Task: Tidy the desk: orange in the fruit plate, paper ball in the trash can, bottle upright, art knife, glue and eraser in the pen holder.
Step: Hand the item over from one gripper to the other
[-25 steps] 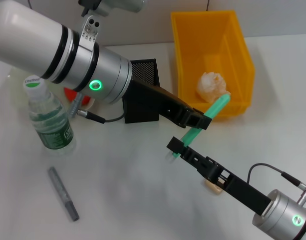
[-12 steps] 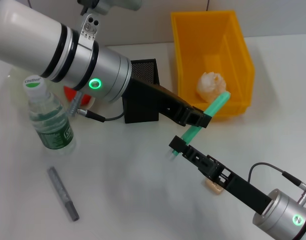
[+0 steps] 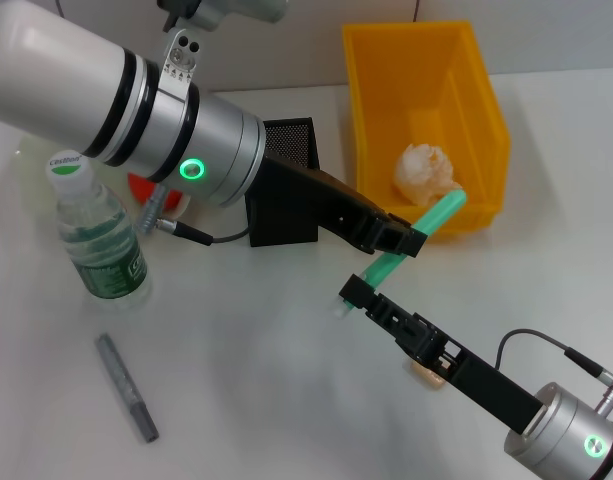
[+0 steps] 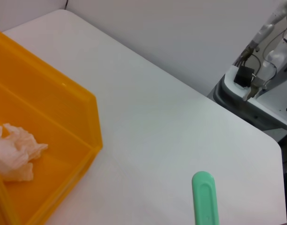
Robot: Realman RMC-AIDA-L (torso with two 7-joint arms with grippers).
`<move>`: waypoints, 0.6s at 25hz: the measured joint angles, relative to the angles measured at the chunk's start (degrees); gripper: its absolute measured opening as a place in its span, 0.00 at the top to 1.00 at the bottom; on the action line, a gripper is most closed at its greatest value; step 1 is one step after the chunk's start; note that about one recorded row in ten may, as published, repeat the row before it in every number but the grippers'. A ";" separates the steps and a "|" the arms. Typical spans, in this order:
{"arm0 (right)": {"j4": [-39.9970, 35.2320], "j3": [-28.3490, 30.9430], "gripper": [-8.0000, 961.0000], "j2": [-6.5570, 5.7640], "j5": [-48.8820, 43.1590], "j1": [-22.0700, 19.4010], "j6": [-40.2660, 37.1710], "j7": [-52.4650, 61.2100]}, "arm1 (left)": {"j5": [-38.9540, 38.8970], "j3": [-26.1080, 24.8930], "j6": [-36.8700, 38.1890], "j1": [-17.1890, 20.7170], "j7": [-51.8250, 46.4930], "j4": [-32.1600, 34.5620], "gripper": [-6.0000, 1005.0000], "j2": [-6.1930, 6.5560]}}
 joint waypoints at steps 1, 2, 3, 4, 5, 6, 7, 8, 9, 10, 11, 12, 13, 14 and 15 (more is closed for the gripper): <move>0.04 -0.01 0.80 0.00 0.04 -0.12 0.00 -0.16 | -0.08 0.02 -0.01 0.02 0.11 -0.02 0.81 0.00; 0.04 -0.01 0.80 0.00 0.04 -0.12 0.00 -0.16 | -0.13 0.02 -0.05 0.05 0.21 -0.04 0.81 0.00; 0.04 -0.01 0.80 0.00 0.05 -0.19 0.00 -0.26 | -0.15 0.01 -0.10 0.08 0.24 -0.06 0.81 -0.01; 0.05 0.00 0.80 0.00 0.05 -0.29 0.02 -0.43 | -0.18 -0.02 -0.20 0.13 0.23 -0.07 0.81 -0.02; 0.06 0.00 0.80 0.00 0.05 -0.37 0.03 -0.60 | -0.22 -0.06 -0.32 0.19 0.21 -0.08 0.81 -0.04; 0.09 -0.01 0.80 0.00 0.06 -0.45 0.03 -0.70 | -0.36 -0.09 -0.59 0.25 0.16 -0.07 0.81 -0.07; 0.11 -0.01 0.80 0.00 0.05 -0.48 0.02 -0.72 | -0.47 -0.09 -0.80 0.31 0.15 -0.08 0.81 -0.07; 0.13 -0.04 0.80 0.01 0.05 -0.49 -0.02 -0.73 | -0.71 -0.12 -1.08 0.40 0.15 -0.07 0.80 -0.07; 0.18 -0.13 0.81 0.03 0.04 -0.51 -0.07 -0.75 | -1.01 -0.18 -1.38 0.45 0.16 -0.07 0.79 -0.06; 0.17 -0.12 0.81 0.03 0.05 -0.53 -0.16 -0.76 | -1.01 -0.18 -1.38 0.45 0.16 -0.07 0.78 -0.06; 0.17 -0.12 0.81 0.03 0.06 -0.62 -0.26 -0.80 | -1.63 -0.22 -1.63 0.62 0.27 -0.07 0.78 0.00; 0.17 -0.12 0.81 0.03 0.06 -0.62 -0.26 -0.80 | -1.67 -0.22 -1.63 0.62 0.30 -0.07 0.77 0.01; 0.17 -0.12 0.81 0.03 0.06 -0.66 -0.26 -0.81 | -1.71 -0.23 -1.63 0.63 0.38 -0.07 0.76 0.02; 0.16 -0.12 0.81 0.02 0.06 -0.69 -0.27 -0.82 | -1.74 -0.23 -1.63 0.64 0.47 -0.07 0.75 0.03; 0.16 -0.11 0.81 0.02 0.05 -0.72 -0.26 -0.82 | -1.74 -0.24 -1.63 0.64 0.55 -0.07 0.74 0.03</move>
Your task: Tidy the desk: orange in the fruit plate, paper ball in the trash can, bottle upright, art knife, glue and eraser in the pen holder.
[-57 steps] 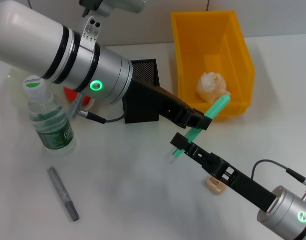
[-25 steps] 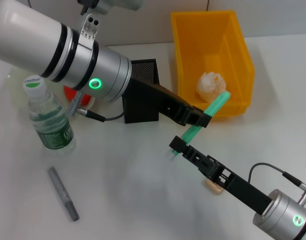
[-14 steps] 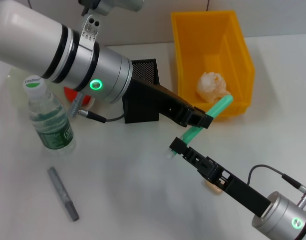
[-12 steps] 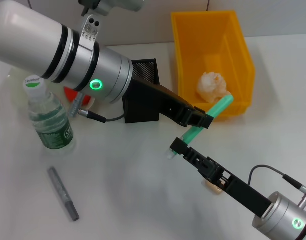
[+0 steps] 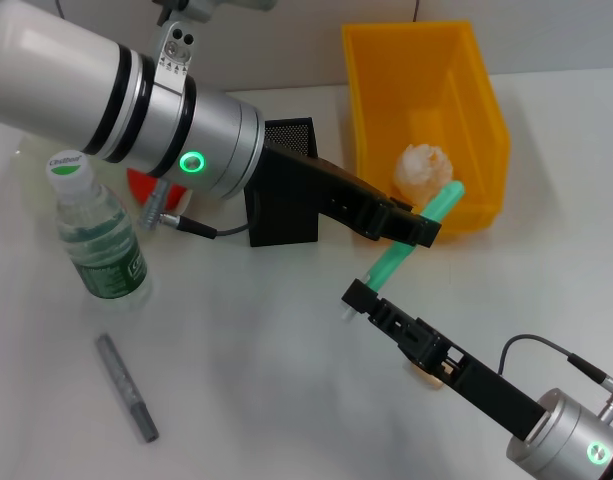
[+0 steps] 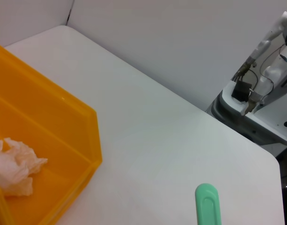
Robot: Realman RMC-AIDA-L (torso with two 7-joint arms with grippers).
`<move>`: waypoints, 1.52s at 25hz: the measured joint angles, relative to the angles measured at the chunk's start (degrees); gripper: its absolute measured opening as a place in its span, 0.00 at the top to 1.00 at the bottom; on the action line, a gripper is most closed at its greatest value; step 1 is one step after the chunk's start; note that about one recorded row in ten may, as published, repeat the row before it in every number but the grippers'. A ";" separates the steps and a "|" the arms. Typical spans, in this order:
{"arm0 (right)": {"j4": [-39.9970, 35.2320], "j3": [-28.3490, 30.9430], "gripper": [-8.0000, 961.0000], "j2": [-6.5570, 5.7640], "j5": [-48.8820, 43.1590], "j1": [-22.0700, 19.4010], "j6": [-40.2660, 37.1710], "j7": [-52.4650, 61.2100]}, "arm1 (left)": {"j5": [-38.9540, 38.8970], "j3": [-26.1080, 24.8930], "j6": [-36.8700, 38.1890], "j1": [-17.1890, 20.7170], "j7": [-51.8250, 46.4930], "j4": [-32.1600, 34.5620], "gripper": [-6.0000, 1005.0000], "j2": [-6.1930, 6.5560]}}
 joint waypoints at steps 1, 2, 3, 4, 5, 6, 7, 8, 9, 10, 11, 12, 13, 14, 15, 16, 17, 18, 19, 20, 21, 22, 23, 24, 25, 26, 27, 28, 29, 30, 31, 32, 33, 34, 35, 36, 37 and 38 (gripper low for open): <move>-0.01 0.01 0.81 0.00 -0.01 -0.02 0.00 0.00 | -0.01 -0.01 0.00 0.01 0.08 0.00 0.73 0.00; -0.02 0.01 0.81 -0.01 -0.02 -0.04 0.00 -0.01 | -0.02 -0.01 0.00 0.02 0.12 0.00 0.71 0.01; -0.03 0.02 0.81 -0.01 -0.04 -0.06 -0.01 -0.01 | -0.03 -0.01 0.00 0.03 0.14 0.00 0.68 0.02; -0.03 0.02 0.81 -0.02 -0.05 -0.08 -0.03 -0.01 | -0.03 -0.01 0.00 0.06 0.18 0.00 0.66 0.02; -0.05 0.03 0.81 -0.02 -0.06 -0.12 -0.05 -0.01 | -0.06 -0.01 0.01 0.11 0.31 0.01 0.63 0.03; -0.07 0.03 0.81 -0.02 -0.08 -0.19 -0.07 -0.01 | -0.08 -0.02 0.01 0.17 0.42 0.06 0.61 0.03; -0.08 0.04 0.81 -0.02 -0.10 -0.29 -0.09 -0.01 | -0.13 -0.09 -0.01 0.30 0.63 0.21 0.58 0.04; -0.10 0.05 0.81 -0.02 -0.10 -0.37 -0.10 -0.01 | -0.27 -0.20 -0.05 0.45 0.86 0.46 0.58 0.06; -0.12 0.05 0.81 -0.02 -0.11 -0.45 -0.11 -0.02 | -0.59 -0.42 -0.11 0.63 1.25 0.68 0.57 0.08; -0.12 0.06 0.81 -0.02 -0.11 -0.55 -0.13 -0.01 | -0.98 -0.74 -0.15 0.84 1.76 0.88 0.57 0.10; -0.11 0.08 0.81 -0.02 -0.11 -0.80 -0.22 -0.02 | -1.56 -1.28 -0.16 1.03 2.44 1.01 0.56 0.12; -0.11 0.08 0.81 -0.02 -0.11 -0.80 -0.22 -0.02 | -2.05 -1.75 -0.15 1.19 3.13 1.07 0.55 0.14; -0.08 0.08 0.81 -0.02 -0.09 -0.99 -0.42 0.07 | -2.50 -2.31 -0.10 1.36 3.75 1.09 0.51 0.16; -0.04 0.10 0.81 -0.02 -0.03 -1.14 -0.63 0.28 | -2.90 -2.89 0.11 1.46 4.49 1.11 0.47 0.18; 0.25 0.38 0.81 -0.02 0.04 -1.31 -0.96 0.70 | -3.29 -3.57 0.34 1.58 5.27 1.13 0.43 0.20; 0.74 1.04 0.81 -0.02 0.08 -1.46 -1.37 1.40 | -3.77 -4.32 0.62 1.83 6.32 1.34 0.38 0.23; 1.32 1.97 0.81 -0.02 0.11 -1.63 -1.90 2.47 | -4.35 -4.68 0.77 2.22 7.41 1.71 0.34 0.24; 1.78 2.97 0.81 -0.02 0.12 -1.72 -2.34 3.35 | -5.10 -4.94 0.89 2.83 8.81 2.33 0.32 0.24; 2.27 4.27 0.81 -0.02 0.13 -1.84 -3.04 4.65 | -5.96 -5.10 0.90 3.77 10.53 3.34 0.30 0.24; 2.72 5.68 0.81 -0.03 0.14 -1.92 -3.85 6.27 | -7.20 -5.07 0.72 5.22 12.75 5.08 0.28 0.21; 3.33 7.27 0.81 -0.09 0.15 -1.97 -4.62 8.03 | -7.89 -5.00 0.57 6.15 14.20 6.17 0.27 0.17; 3.83 8.67 0.81 -0.16 0.17 -2.01 -5.19 9.57 | -9.37 -4.86 0.31 7.75 16.69 7.98 0.25 0.13; 4.41 10.60 0.81 -0.25 0.19 -2.04 -5.77 11.91 | -11.19 -4.73 -0.01 9.68 19.84 9.89 0.23 0.08; 4.86 12.13 0.81 -0.28 0.20 -2.04 -6.06 14.04 | -12.67 -4.68 -0.33 11.37 22.76 11.42 0.21 0.05; 5.34 13.96 0.81 -0.29 0.21 -2.04 -6.41 16.89 | -14.90 -4.61 -0.55 13.54 26.91 12.98 0.19 0.01; 5.77 15.74 0.81 -0.29 0.22 -2.02 -6.62 19.29 | -17.41 -4.43 -0.87 15.90 30.96 14.64 0.19 -0.03; 6.12 17.38 0.80 -0.29 0.22 -2.03 -6.75 21.99 | -19.62 -4.21 -1.13 17.97 34.75 15.78 0.19 -0.01; 6.49 19.65 0.80 -0.29 0.23 -2.05 -6.84 25.14 | -22.73 -3.76 -1.32 21.04 39.33 17.06 0.19 0.05; 6.61 21.13 0.80 -0.31 0.24 -2.07 -6.92 27.72 | -25.02 -3.47 -1.43 23.27 42.88 17.96 0.19 0.11; 6.71 22.95 0.80 -0.33 0.24 -2.09 -7.04 30.73 | -26.87 -3.12 -1.43 25.47 46.21 18.63 0.19 0.12; 6.79 24.35 0.80 -0.36 0.25 -2.07 -7.32 33.74 | -28.87 -2.67 -1.40 28.24 50.19 19.26 0.19 0.15; 6.96 25.79 0.80 -0.38 0.25 -2.02 -7.71 37.20 | -30.10 -2.16 -1.32 30.07 53.03 19.50 0.19 0.16; 7.33 27.06 0.80 -0.48 0.25 -1.93 -8.36 40.60 | -31.07 -1.61 -1.20 31.86 55.79 19.69 0.19 0.16; 7.84 28.20 0.80 -0.60 0.24 -1.79 -9.16 44.29 | -32.16 -0.82 -1.07 34.09 59.28 19.60 0.19 0.17; 8.36 29.10 0.80 -0.68 0.13 -1.64 -9.86 47.47 | -33.09 0.07 -1.06 36.03 62.86 19.15 0.19 0.18; 8.94 30.12 0.80 -0.83 -0.04 -1.32 -10.42 50.78 | -34.18 0.98 -1.05 37.84 66.55 18.46 0.19 0.14; 9.44 30.73 0.80 -0.96 -0.15 -0.91 -10.65 53.69 | -35.02 1.73 -1.10 39.12 69.23 17.45 0.19 0.12; 10.05 31.34 0.80 -1.13 -0.24 -0.38 -10.78 56.48 | -36.61 2.67 -1.11 40.83 73.29 15.82 0.20 0.09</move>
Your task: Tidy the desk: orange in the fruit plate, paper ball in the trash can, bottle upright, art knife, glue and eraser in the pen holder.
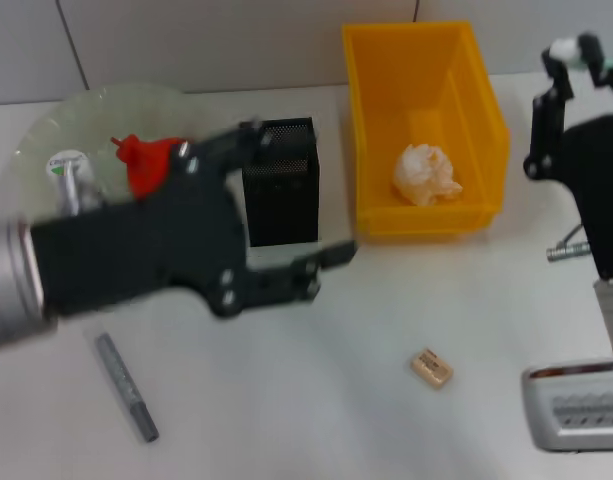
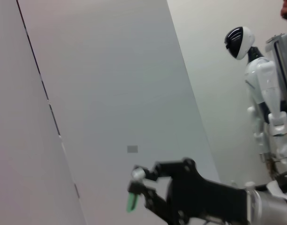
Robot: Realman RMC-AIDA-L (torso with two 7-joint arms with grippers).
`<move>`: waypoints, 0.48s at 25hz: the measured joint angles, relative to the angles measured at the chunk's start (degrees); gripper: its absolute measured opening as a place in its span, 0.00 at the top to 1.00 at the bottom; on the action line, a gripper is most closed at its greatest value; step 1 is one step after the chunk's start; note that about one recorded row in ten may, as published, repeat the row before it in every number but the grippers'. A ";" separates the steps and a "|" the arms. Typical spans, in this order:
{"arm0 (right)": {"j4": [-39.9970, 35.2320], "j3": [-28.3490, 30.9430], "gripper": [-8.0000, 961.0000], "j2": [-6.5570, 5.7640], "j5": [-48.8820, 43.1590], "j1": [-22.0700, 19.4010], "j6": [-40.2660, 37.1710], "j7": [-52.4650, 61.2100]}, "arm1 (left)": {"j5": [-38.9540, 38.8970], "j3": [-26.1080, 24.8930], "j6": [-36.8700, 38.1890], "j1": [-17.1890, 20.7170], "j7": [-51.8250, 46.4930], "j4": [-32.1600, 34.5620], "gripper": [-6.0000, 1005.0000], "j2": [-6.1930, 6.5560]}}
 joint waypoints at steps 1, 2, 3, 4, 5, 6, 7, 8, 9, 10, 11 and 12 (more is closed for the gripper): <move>0.85 0.37 0.80 -0.26 -0.08 0.70 -0.01 3.11 | -1.55 0.63 0.21 1.14 3.08 -1.97 0.20 0.02; 1.56 0.61 0.80 -0.52 -0.19 1.22 -0.04 5.69 | -2.93 0.81 0.89 1.63 5.04 -3.94 0.20 0.05; 2.49 0.95 0.80 -0.87 -0.33 1.75 -0.10 9.02 | -4.79 0.88 2.22 2.07 7.81 -7.07 0.20 0.09; 3.52 1.28 0.79 -1.30 -0.54 2.11 -0.13 11.73 | -6.35 0.76 3.59 2.14 9.75 -10.23 0.20 0.13; 4.73 1.53 0.79 -1.94 -0.82 2.59 -0.12 15.04 | -7.56 0.41 4.63 1.88 11.04 -12.93 0.20 0.17; 5.85 1.71 0.79 -2.62 -1.11 3.07 0.01 18.62 | -8.90 -0.44 6.05 1.29 12.14 -16.99 0.20 0.21; 6.51 1.72 0.79 -3.13 -1.27 3.44 0.22 20.66 | -9.32 -0.80 6.50 1.06 12.33 -18.21 0.20 0.24; 7.22 1.73 0.79 -3.73 -1.43 3.88 0.51 23.50 | -9.58 -1.84 7.32 0.50 12.59 -20.68 0.20 0.25; 7.63 1.87 0.79 -4.21 -1.50 4.38 1.15 26.67 | -9.74 -2.90 8.15 -0.06 12.87 -22.88 0.20 0.28; 7.78 2.02 0.79 -4.59 -1.53 4.79 1.92 29.20 | -9.74 -2.90 8.15 -0.06 12.87 -22.88 0.20 0.28; 7.89 2.19 0.79 -4.99 -1.65 5.25 3.04 32.54 | -9.81 -4.58 9.58 -0.98 13.94 -26.53 0.20 0.27; 7.91 2.29 0.79 -5.38 -1.95 5.61 4.02 34.70 | -9.85 -5.39 10.46 -1.55 14.72 -28.81 0.20 0.26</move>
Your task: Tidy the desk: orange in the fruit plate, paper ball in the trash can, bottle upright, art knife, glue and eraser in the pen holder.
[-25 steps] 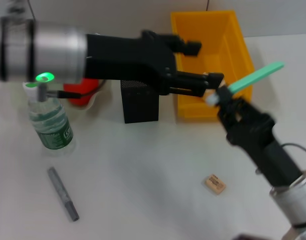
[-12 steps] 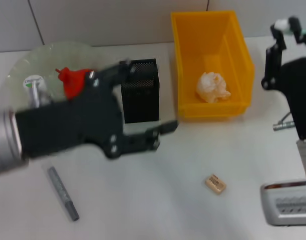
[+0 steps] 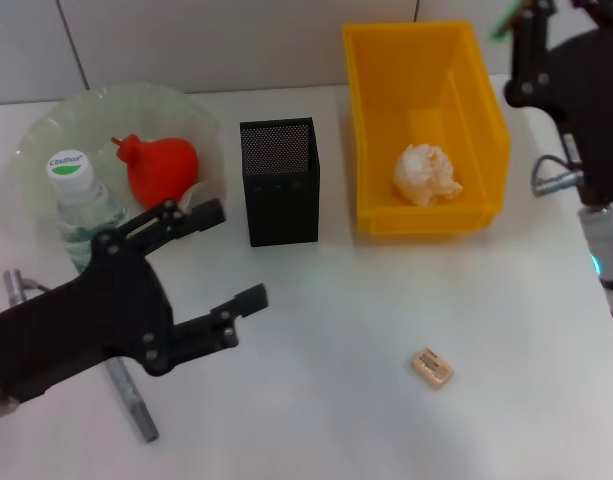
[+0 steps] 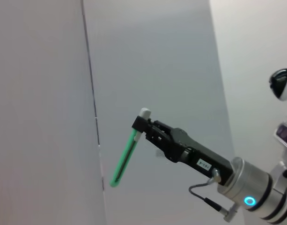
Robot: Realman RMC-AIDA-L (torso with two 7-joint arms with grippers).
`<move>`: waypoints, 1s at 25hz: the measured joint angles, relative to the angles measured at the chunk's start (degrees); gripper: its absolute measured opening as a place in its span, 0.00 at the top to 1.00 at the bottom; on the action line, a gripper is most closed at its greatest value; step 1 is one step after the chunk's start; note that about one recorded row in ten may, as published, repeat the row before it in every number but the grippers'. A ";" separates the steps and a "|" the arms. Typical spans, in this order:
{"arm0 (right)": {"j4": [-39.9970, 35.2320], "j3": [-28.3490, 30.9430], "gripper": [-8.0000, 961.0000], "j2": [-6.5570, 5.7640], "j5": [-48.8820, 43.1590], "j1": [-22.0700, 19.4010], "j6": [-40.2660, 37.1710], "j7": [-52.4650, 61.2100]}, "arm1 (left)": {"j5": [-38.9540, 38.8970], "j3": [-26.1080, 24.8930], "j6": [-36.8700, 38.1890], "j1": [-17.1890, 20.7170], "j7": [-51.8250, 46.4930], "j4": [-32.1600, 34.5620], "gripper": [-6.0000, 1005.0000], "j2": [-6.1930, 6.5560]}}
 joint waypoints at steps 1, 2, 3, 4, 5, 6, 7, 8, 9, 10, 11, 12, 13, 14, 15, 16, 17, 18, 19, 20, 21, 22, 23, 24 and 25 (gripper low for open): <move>0.11 0.19 0.79 -0.93 -1.17 0.88 2.92 5.66 | -0.04 -0.41 0.49 -0.33 0.41 -1.21 0.20 0.03; 0.12 0.46 0.79 -1.27 -1.95 1.37 4.55 7.90 | -0.06 -0.76 0.88 -0.67 0.78 -2.42 0.20 0.07; 0.12 0.46 0.79 -1.27 -1.95 1.37 4.55 7.90 | -0.06 -0.76 0.88 -0.67 0.78 -2.42 0.20 0.07; 0.12 0.78 0.79 -1.49 -2.68 1.88 6.13 9.60 | -0.06 -0.76 0.88 -0.67 0.78 -2.42 0.20 0.07; 0.12 1.29 0.79 -1.56 -3.39 2.38 7.78 10.48 | -0.04 -0.90 1.13 -0.94 1.06 -3.31 0.20 0.08; 0.18 1.94 0.78 -1.59 -4.27 2.80 9.48 10.98 | -0.04 -0.90 1.13 -0.94 1.06 -3.31 0.20 0.08; 0.56 3.85 0.78 -1.59 -7.02 3.61 13.62 12.02 | 0.23 -0.99 1.43 -1.90 2.31 -5.96 0.20 0.09; 0.56 3.85 0.78 -1.59 -7.02 3.61 13.62 12.02 | 0.23 -0.99 1.43 -1.90 2.31 -5.96 0.20 0.09; 0.60 4.98 0.78 -1.54 -9.02 3.95 15.70 13.04 | 0.23 -0.99 1.43 -1.90 2.31 -5.96 0.20 0.09; 0.49 6.31 0.78 -1.45 -11.03 4.32 17.37 14.26 | 0.23 -0.99 1.43 -1.90 2.31 -5.96 0.20 0.09; 0.22 7.91 0.78 -1.25 -13.63 4.66 19.59 15.93 | 0.23 -0.99 1.43 -1.90 2.31 -5.96 0.20 0.09; -0.06 9.56 0.78 -1.03 -16.11 4.98 21.67 17.74 | 0.37 -1.01 1.45 -2.16 2.76 -6.85 0.20 0.08; -0.29 11.44 0.78 -0.75 -18.29 5.23 23.53 19.24 | 0.37 -1.01 1.45 -2.16 2.76 -6.85 0.20 0.08; -0.53 13.50 0.78 -0.37 -20.81 5.41 25.54 20.80 | 0.44 -1.04 1.49 -2.63 2.93 -8.07 0.20 0.15; -0.76 15.57 0.78 0.03 -23.38 5.51 27.40 22.23 | 0.44 -1.04 1.54 -2.62 2.94 -8.28 0.20 0.16; -0.99 17.49 0.78 0.43 -25.85 5.60 29.28 23.30 | 0.44 -1.04 1.54 -2.62 2.94 -8.28 0.20 0.16; -1.18 19.59 0.78 0.84 -28.43 5.72 31.20 24.53 | 0.49 -1.04 1.65 -2.59 2.95 -8.78 0.20 0.16; -1.35 21.86 0.78 1.29 -31.00 5.84 33.11 25.62 | 0.51 -0.98 1.71 -2.59 2.97 -9.02 0.20 0.15; -1.42 23.84 0.78 1.67 -33.64 5.93 34.98 26.73 | 0.53 -0.92 1.73 -2.59 3.00 -9.16 0.20 0.15; -1.45 25.62 0.77 2.02 -36.32 6.03 36.59 27.78 | 0.54 -0.85 1.74 -2.59 3.02 -9.28 0.20 0.15; -1.53 27.10 0.77 2.39 -38.50 6.06 37.85 28.64 | 0.56 -0.78 1.76 -2.60 3.06 -9.38 0.20 0.15; -1.62 28.20 0.77 2.70 -39.96 6.10 38.69 29.20 | 0.56 -0.76 1.76 -2.60 3.06 -9.41 0.20 0.14; -1.76 29.68 0.77 3.15 -41.81 6.18 40.01 29.92 | 0.56 -0.73 1.77 -2.60 3.06 -9.44 0.20 0.15; -1.82 30.34 0.77 3.33 -42.45 6.28 40.80 30.42 | 0.60 -0.68 1.78 -2.60 3.07 -9.49 0.20 0.14; -1.93 31.00 0.77 3.49 -43.13 6.51 41.83 31.18 | 0.61 -0.65 1.79 -2.61 3.07 -9.50 0.20 0.15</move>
